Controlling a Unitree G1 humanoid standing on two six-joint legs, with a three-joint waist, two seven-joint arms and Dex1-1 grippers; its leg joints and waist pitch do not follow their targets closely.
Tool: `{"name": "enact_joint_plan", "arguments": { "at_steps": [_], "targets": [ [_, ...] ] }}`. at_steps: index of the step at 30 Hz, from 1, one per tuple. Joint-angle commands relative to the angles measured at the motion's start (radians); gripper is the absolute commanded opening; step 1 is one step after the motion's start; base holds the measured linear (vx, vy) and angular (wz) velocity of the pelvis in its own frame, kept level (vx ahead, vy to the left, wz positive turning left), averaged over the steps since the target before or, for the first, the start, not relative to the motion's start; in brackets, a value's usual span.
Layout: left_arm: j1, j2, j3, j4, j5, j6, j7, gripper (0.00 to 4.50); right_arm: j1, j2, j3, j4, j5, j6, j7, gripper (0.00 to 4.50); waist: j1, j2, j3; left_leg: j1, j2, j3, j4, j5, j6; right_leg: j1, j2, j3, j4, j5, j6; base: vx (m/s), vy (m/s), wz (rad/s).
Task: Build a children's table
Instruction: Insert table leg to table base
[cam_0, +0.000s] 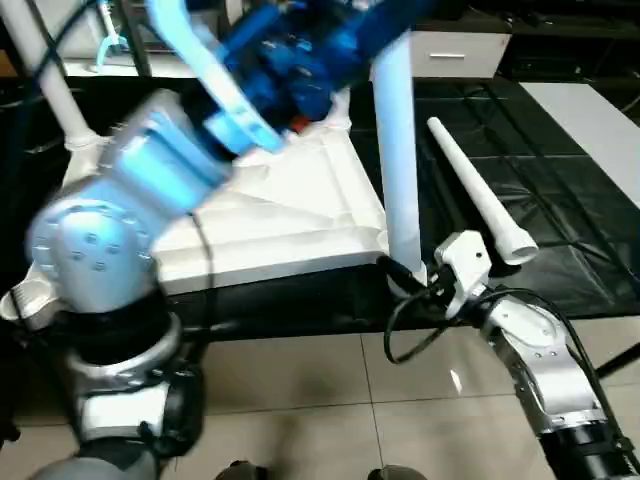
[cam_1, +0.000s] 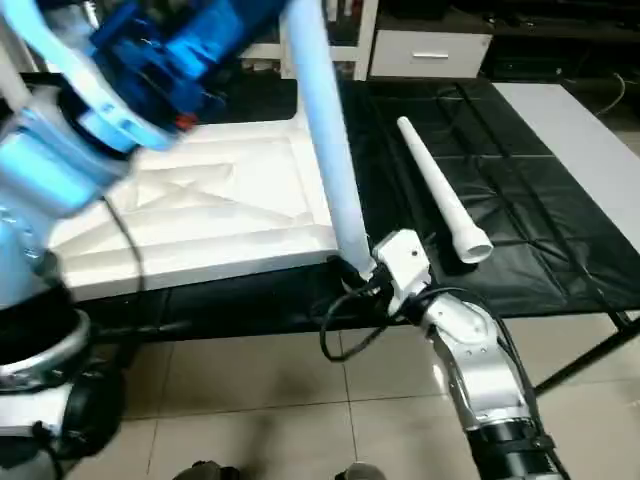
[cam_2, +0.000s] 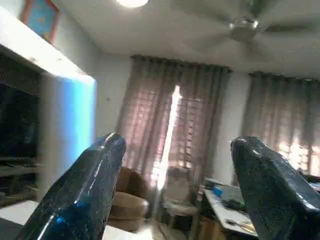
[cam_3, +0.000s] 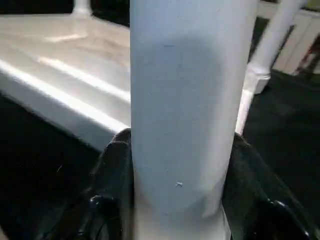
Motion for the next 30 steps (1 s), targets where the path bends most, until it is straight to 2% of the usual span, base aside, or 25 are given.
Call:
{"name": "enact_joint_plan", "arguments": {
  "at_steps": [1, 2, 4, 5, 6, 7, 8, 9, 10, 11, 12, 13, 14, 15, 16, 18, 21, 22, 23, 24, 25, 30],
  "targets": [
    [0.048, 0.106, 0.03, 0.017, 0.085, -0.003, -0.024, 3.74, -0.065, 0.054, -0.163, -0.063, 0.222, 0.048, -0.051, 2.0, -0.006, 0.006, -0.089, 0.039, 0.038, -0.012, -0.083, -0.186, 0.037, 0.041, -0.02, 0.012, -0.05, -0.098, -0.2, 0.0, 0.0, 0.0],
    [0.081, 0.151, 0.025, 0.015, 0.116, -0.003, -0.041, 3.74, -0.081, 0.059, -0.198, -0.08, 0.294, 0.069, -0.039, 2.0, -0.012, 0.002, -0.088, 0.035, 0.04, -0.017, -0.089, -0.194, 0.026, 0.044, -0.016, 0.007, -0.051, -0.13, -0.175, 0.0, 0.0, 0.0],
    [0.121, 0.198, 0.008, 0.015, 0.163, -0.011, -0.055, 3.74, -0.094, 0.047, -0.219, -0.096, 0.35, 0.081, -0.002, 2.0, -0.006, 0.009, -0.091, 0.049, 0.043, -0.014, -0.085, -0.19, 0.017, 0.035, -0.016, 0.008, -0.053, -0.119, -0.168, 0.0, 0.0, 0.0],
    [0.135, 0.199, -0.006, 0.019, 0.192, -0.017, -0.029, 3.74, -0.094, 0.033, -0.219, -0.107, 0.369, 0.085, 0.034, 2.0, 0.0, 0.015, -0.093, 0.049, 0.045, -0.013, -0.086, -0.167, 0.007, 0.037, -0.015, 0.005, -0.05, -0.088, -0.171, 0.0, 0.0, 0.0],
    [0.139, 0.18, -0.032, 0.025, 0.229, -0.02, 0.027, 3.74, -0.088, 0.019, -0.213, -0.12, 0.389, 0.098, 0.074, 2.0, 0.001, 0.009, -0.092, 0.054, 0.048, -0.009, -0.086, -0.171, 0.008, 0.032, -0.014, 0.006, -0.054, -0.078, -0.172, 0.0, 0.0, 0.0],
    [0.141, 0.167, -0.051, 0.03, 0.254, -0.021, 0.067, 3.74, -0.084, 0.01, -0.21, -0.128, 0.402, 0.109, 0.101, 2.0, 0.009, 0.014, -0.095, 0.054, 0.048, -0.008, -0.085, -0.156, 0.006, 0.035, -0.015, 0.005, -0.05, -0.048, -0.183, 0.0, 0.0, 0.0],
    [0.132, 0.168, -0.109, 0.08, 0.352, -0.055, 0.122, 3.74, -0.071, -0.008, -0.19, -0.148, 0.404, 0.116, 0.153, 2.0, 0.009, 0.001, -0.096, 0.048, 0.048, -0.008, -0.084, -0.148, 0.013, 0.039, -0.016, 0.005, -0.054, -0.042, -0.181, 0.0, 0.0, 0.0],
    [0.13, 0.169, -0.118, 0.088, 0.367, -0.06, 0.128, 3.74, -0.069, -0.011, -0.187, -0.151, 0.403, 0.117, 0.16, 2.0, 0.017, 0.0, -0.094, 0.045, 0.044, -0.007, -0.086, -0.169, 0.005, 0.037, -0.019, 0.006, -0.054, -0.085, -0.168, 0.0, 0.0, 0.0],
    [0.116, 0.182, -0.159, 0.133, 0.435, -0.085, 0.154, 3.74, -0.062, -0.016, -0.17, -0.158, 0.392, 0.119, 0.184, 2.0, 0.015, -0.009, -0.097, 0.043, 0.044, -0.009, -0.086, -0.175, 0.004, 0.041, -0.02, 0.006, -0.058, -0.109, -0.16, 0.0, 0.0, 0.0],
    [0.083, 0.186, -0.212, 0.211, 0.522, -0.127, 0.192, 3.74, -0.049, -0.017, -0.131, -0.175, 0.369, 0.128, 0.215, 2.0, 0.019, -0.006, -0.097, 0.049, 0.044, -0.007, -0.085, -0.202, -0.005, 0.033, -0.021, 0.008, -0.061, -0.155, -0.145, 0.0, 0.0, 0.0],
    [0.063, 0.184, -0.232, 0.238, 0.553, -0.149, 0.197, 3.74, -0.043, -0.014, -0.112, -0.179, 0.357, 0.13, 0.221, 2.0, 0.017, -0.008, -0.095, 0.046, 0.042, -0.01, -0.089, -0.227, -0.015, 0.033, -0.02, 0.008, -0.067, -0.205, -0.13, 0.0, 0.0, 0.0],
    [0.063, 0.184, -0.232, 0.238, 0.553, -0.149, 0.197, 3.74, -0.043, -0.014, -0.112, -0.179, 0.357, 0.13, 0.221, 2.0, 0.017, -0.008, -0.095, 0.046, 0.042, -0.01, -0.089, -0.227, -0.015, 0.033, -0.02, 0.008, -0.067, -0.205, -0.13, 0.0, 0.0, 0.0],
    [0.042, 0.172, -0.242, 0.257, 0.57, -0.168, 0.19, 3.74, -0.04, -0.012, -0.092, -0.177, 0.339, 0.121, 0.22, 2.0, 0.015, -0.011, -0.097, 0.04, 0.043, -0.013, -0.092, -0.239, -0.037, 0.034, -0.024, 0.008, -0.067, -0.233, -0.126, 0.0, 0.0, 0.0],
    [0.021, 0.158, -0.249, 0.27, 0.578, -0.18, 0.184, 3.74, -0.04, -0.008, -0.077, -0.167, 0.32, 0.11, 0.212, 2.0, 0.016, -0.013, -0.098, 0.041, 0.044, -0.013, -0.091, -0.239, -0.04, 0.031, -0.025, 0.007, -0.067, -0.233, -0.127, 0.0, 0.0, 0.0],
    [0.0, 0.144, -0.258, 0.277, 0.591, -0.189, 0.177, 3.74, -0.044, -0.007, -0.067, -0.151, 0.301, 0.1, 0.199, 2.0, 0.019, -0.01, -0.099, 0.045, 0.044, -0.012, -0.09, -0.24, -0.043, 0.026, -0.025, 0.008, -0.066, -0.228, -0.135, 0.0, 0.0, 0.0],
    [-0.035, 0.122, -0.277, 0.284, 0.605, -0.201, 0.163, 3.74, -0.049, -0.005, -0.054, -0.128, 0.268, 0.084, 0.182, 2.0, 0.018, -0.012, -0.098, 0.043, 0.044, -0.011, -0.09, -0.245, -0.045, 0.024, -0.026, 0.008, -0.068, -0.227, -0.144, 0.0, 0.0, 0.0],
    [-0.07, 0.089, -0.31, 0.291, 0.609, -0.216, 0.152, 3.74, -0.053, -0.002, -0.049, -0.116, 0.24, 0.081, 0.169, 2.0, 0.02, -0.015, -0.096, 0.041, 0.043, -0.009, -0.089, -0.251, -0.034, 0.024, -0.027, 0.01, -0.07, -0.225, -0.154, 0.0, 0.0, 0.0],
    [-0.078, 0.077, -0.327, 0.289, 0.612, -0.219, 0.147, 3.74, -0.051, -0.006, -0.043, -0.115, 0.23, 0.077, 0.174, 2.0, 0.02, -0.017, -0.097, 0.037, 0.043, -0.009, -0.088, -0.237, -0.029, 0.028, -0.027, 0.009, -0.067, -0.212, -0.154, 0.0, 0.0, 0.0],
    [-0.082, 0.069, -0.34, 0.286, 0.615, -0.222, 0.14, 3.74, -0.049, -0.01, -0.037, -0.116, 0.221, 0.074, 0.175, 2.0, 0.02, -0.015, -0.098, 0.033, 0.043, -0.01, -0.088, -0.217, -0.022, 0.031, -0.027, 0.009, -0.066, -0.189, -0.155, 0.0, 0.0, 0.0],
    [-0.09, 0.048, -0.361, 0.275, 0.617, -0.222, 0.129, 3.74, -0.045, -0.017, -0.025, -0.112, 0.197, 0.066, 0.173, 2.0, 0.021, -0.013, -0.099, 0.035, 0.043, -0.009, -0.086, -0.209, -0.019, 0.03, -0.028, 0.009, -0.065, -0.179, -0.157, 0.0, 0.0, 0.0],
    [-0.094, 0.038, -0.365, 0.269, 0.614, -0.219, 0.127, 3.74, -0.044, -0.02, -0.022, -0.108, 0.184, 0.062, 0.168, 2.0, 0.021, -0.015, -0.101, 0.035, 0.043, -0.008, -0.084, -0.192, -0.012, 0.032, -0.027, 0.009, -0.063, -0.153, -0.166, 0.0, 0.0, 0.0],
    [-0.116, -0.006, -0.398, 0.209, 0.576, -0.187, 0.075, 3.74, -0.047, -0.037, -0.003, -0.064, 0.106, 0.037, 0.135, 2.0, 0.021, -0.017, -0.102, 0.033, 0.043, -0.006, -0.079, -0.161, 0.017, 0.036, -0.027, 0.008, -0.06, -0.111, -0.198, 0.0, 0.0, 0.0]
  ]
}}
